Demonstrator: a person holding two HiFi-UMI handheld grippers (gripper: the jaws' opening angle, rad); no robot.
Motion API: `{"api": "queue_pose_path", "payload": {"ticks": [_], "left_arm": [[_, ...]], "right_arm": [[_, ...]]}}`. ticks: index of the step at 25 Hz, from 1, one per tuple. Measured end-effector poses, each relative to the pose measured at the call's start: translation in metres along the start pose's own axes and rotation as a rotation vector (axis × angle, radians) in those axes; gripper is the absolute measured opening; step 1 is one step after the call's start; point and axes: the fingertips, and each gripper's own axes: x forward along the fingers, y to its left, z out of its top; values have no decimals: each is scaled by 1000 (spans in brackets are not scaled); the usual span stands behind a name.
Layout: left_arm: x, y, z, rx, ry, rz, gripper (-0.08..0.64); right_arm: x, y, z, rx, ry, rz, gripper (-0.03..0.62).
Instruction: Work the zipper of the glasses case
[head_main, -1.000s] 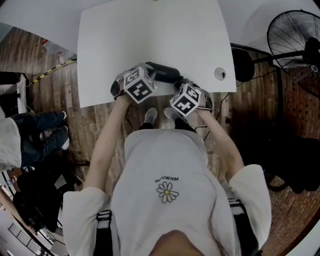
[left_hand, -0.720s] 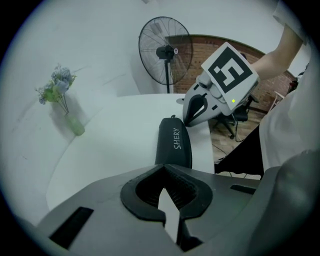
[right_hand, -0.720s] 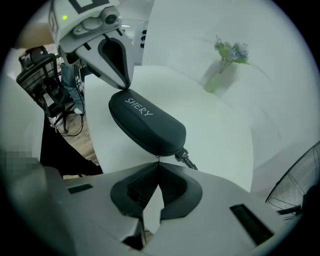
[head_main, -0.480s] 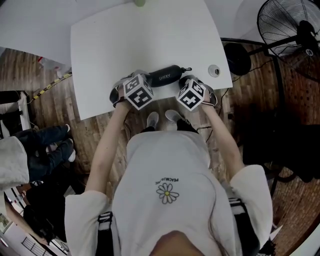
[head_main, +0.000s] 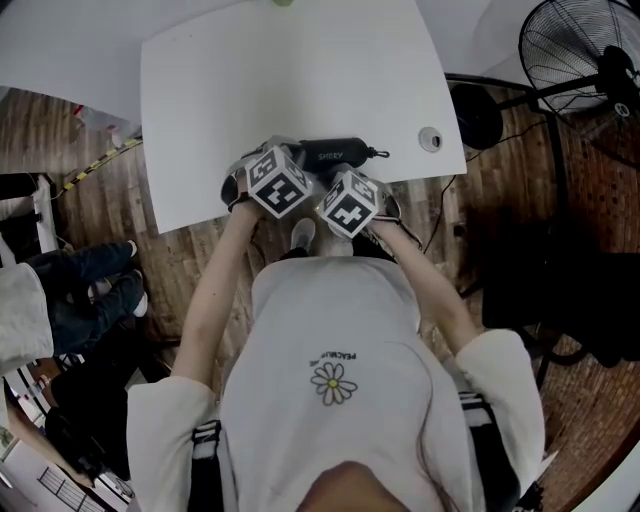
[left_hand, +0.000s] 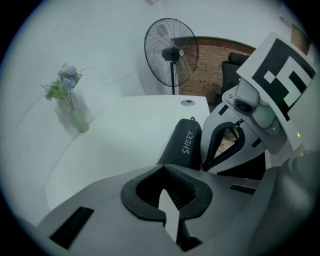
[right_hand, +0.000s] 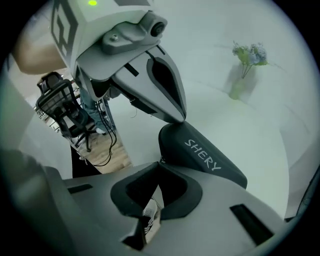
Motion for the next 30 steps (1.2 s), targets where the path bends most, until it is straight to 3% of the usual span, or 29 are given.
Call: {"api": "queue_pose_path", "payload": {"ticks": [3,5,8,11,16,19,22,26,28,30], "left_arm": [[-2,2,-2,-41,-18,-21,12],[-4,1,-4,-52,-16,-33,12],[-8,-11,-9,-19,13,-94,12],[-12,-28,-12,-28,7,-164,13],[-13,-26,-10,-49,-9,-160,13],[-20,-2,3,-34,-54,-87,14],[-18,25,24,71,-80,-30,12],[4,25,19,319,-15,-85,12],[7,24,18,359,-30,-102,12],[6,25,18,349,-55,-125,12]], "right_arm": [[1,-2,1,-33,3,-16,8],[-1,-13,-3,-65,22,-84,8],[-3,-46,-6,0,25,-206,8],[0,-62,3,14,8,-234,8],[5,-69,15,-76,-12,-225,8],[8,-70,19,-148,-5,-216,8],[8,-73,19,-188,9,-206,8],[11,-69,14,-207,33,-181,8],[12,-69,11,-222,42,-172,8],[11,-69,10,-233,47,-159,8]]}}
